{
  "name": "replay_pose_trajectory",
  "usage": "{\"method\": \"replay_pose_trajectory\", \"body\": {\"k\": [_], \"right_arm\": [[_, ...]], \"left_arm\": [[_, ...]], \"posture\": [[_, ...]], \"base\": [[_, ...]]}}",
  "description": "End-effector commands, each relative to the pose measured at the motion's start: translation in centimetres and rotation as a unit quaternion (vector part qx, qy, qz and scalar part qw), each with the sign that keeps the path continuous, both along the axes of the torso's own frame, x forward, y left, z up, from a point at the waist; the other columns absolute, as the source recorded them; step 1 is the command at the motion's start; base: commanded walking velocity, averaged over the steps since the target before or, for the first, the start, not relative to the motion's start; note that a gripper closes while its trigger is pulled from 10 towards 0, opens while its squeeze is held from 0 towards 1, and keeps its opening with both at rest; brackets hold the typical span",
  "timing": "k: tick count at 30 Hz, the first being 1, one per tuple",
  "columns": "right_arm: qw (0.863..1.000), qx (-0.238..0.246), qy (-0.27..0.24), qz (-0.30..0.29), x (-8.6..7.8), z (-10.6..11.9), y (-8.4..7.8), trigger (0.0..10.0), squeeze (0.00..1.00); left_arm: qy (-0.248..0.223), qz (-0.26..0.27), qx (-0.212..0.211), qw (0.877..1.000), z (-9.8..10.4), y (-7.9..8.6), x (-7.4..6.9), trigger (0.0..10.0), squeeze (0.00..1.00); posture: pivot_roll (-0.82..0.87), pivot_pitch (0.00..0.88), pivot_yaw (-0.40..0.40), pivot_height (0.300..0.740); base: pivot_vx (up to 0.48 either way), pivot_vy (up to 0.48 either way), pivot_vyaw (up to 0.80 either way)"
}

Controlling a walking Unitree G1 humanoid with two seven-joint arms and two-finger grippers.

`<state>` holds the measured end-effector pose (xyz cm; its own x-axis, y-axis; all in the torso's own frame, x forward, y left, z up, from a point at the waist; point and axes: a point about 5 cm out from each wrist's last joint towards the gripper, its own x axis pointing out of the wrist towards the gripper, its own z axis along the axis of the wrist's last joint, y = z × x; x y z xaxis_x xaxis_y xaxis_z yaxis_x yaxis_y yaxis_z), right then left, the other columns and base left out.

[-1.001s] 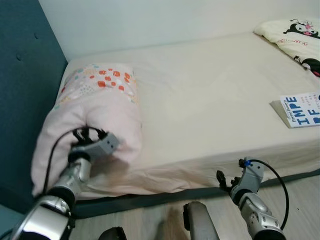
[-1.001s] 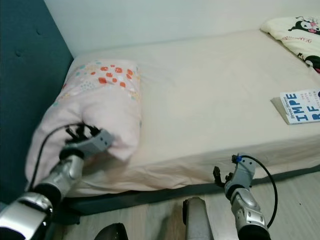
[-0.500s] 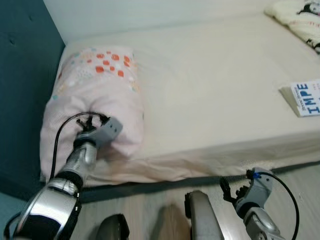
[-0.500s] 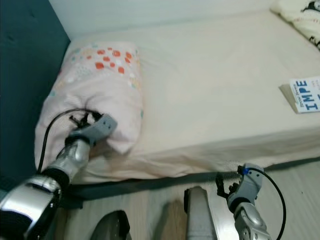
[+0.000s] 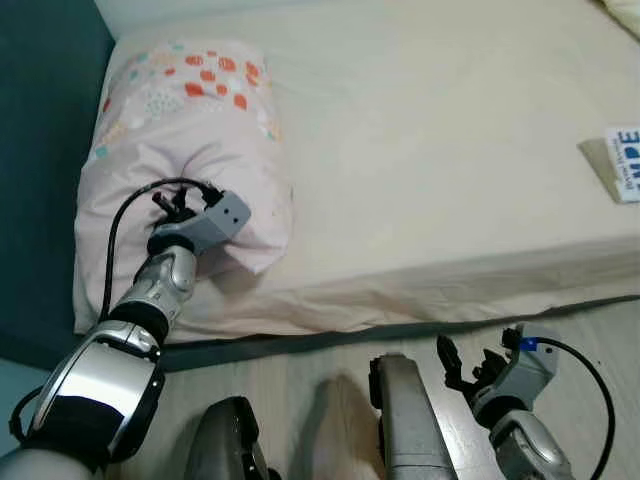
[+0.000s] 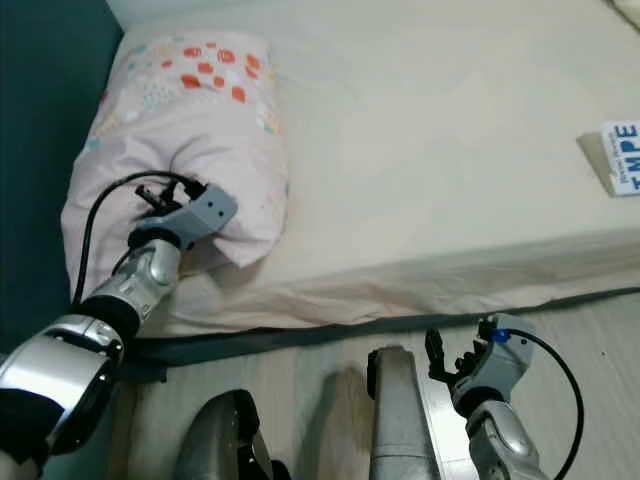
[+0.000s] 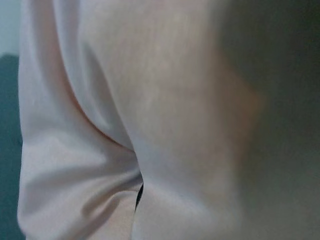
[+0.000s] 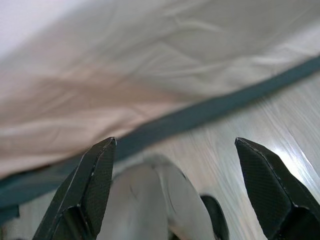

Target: Clean up the room

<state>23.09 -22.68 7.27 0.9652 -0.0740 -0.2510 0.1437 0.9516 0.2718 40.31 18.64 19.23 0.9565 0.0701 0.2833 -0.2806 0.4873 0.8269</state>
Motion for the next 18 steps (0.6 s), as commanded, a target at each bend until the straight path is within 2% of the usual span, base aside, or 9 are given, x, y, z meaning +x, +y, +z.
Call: {"method": "replay_pose_trajectory", "body": {"k": [1, 4, 8, 12, 13, 14, 16, 17, 18], "right_arm": [[1.0, 0.007, 0.014, -0.005, -1.2, 0.0, -0.3, 10.0, 0.0], [1.0, 0.007, 0.016, -0.007, -1.5, 0.2, -0.4, 10.0, 0.0], [1.0, 0.004, 0.022, -0.012, -2.6, 0.7, -0.7, 10.0, 0.0], [1.0, 0.003, 0.024, -0.013, -2.8, 0.8, -0.8, 10.0, 0.0], [1.0, 0.0, 0.02, -0.011, -2.8, 1.3, -0.8, 10.0, 0.0], [1.0, 0.0, 0.02, -0.011, -2.8, 1.3, -0.8, 10.0, 0.0], [1.0, -0.002, 0.017, -0.009, -2.8, 1.7, -0.9, 10.0, 0.0], [1.0, -0.002, 0.017, -0.009, -2.8, 1.7, -0.9, 10.0, 0.0], [1.0, -0.003, 0.016, -0.009, -2.8, 1.8, -1.0, 10.0, 0.0]], "left_arm": [[-0.018, 0.011, 0.028, 0.999, 2.5, 1.0, 0.6, 0.0, 0.0], [-0.024, 0.01, 0.031, 0.999, 3.1, 0.9, 0.7, 0.0, 0.0], [-0.049, 0.007, 0.041, 0.998, 5.8, 0.5, 1.2, 0.0, 0.0], [-0.056, 0.004, 0.045, 0.997, 6.5, 0.2, 1.4, 0.0, 0.0], [-0.08, -0.001, 0.063, 0.995, 8.3, -0.2, 1.6, 0.0, 0.0], [-0.08, -0.001, 0.063, 0.995, 8.3, -0.2, 1.6, 0.0, 0.0], [-0.1, 0.002, 0.085, 0.991, 10.1, -0.2, 1.6, 0.0, 0.0], [-0.1, 0.002, 0.085, 0.991, 10.1, -0.2, 1.6, 0.0, 0.0], [-0.109, 0.008, 0.099, 0.989, 11.0, 0.2, 1.6, 0.0, 0.0]], "posture": [[-0.31, 0.472, 0.086, 0.576], [-0.31, 0.476, 0.086, 0.576], [-0.33, 0.506, 0.078, 0.576], [-0.33, 0.506, 0.078, 0.576], [-0.34, 0.516, 0.066, 0.576], [-0.34, 0.516, 0.066, 0.576], [-0.34, 0.515, 0.062, 0.576], [-0.34, 0.515, 0.062, 0.576], [-0.34, 0.516, 0.063, 0.576]], "base": [[0.0, 0.0, 0.0], [0.0, 0.0, 0.0], [0.0, 0.0, 0.0], [0.0, 0.0, 0.0], [0.0, 0.0, 0.0], [0.0, 0.0, 0.0], [0.0, 0.0, 0.0], [0.0, 0.0, 0.0], [0.0, 0.0, 0.0]]}}
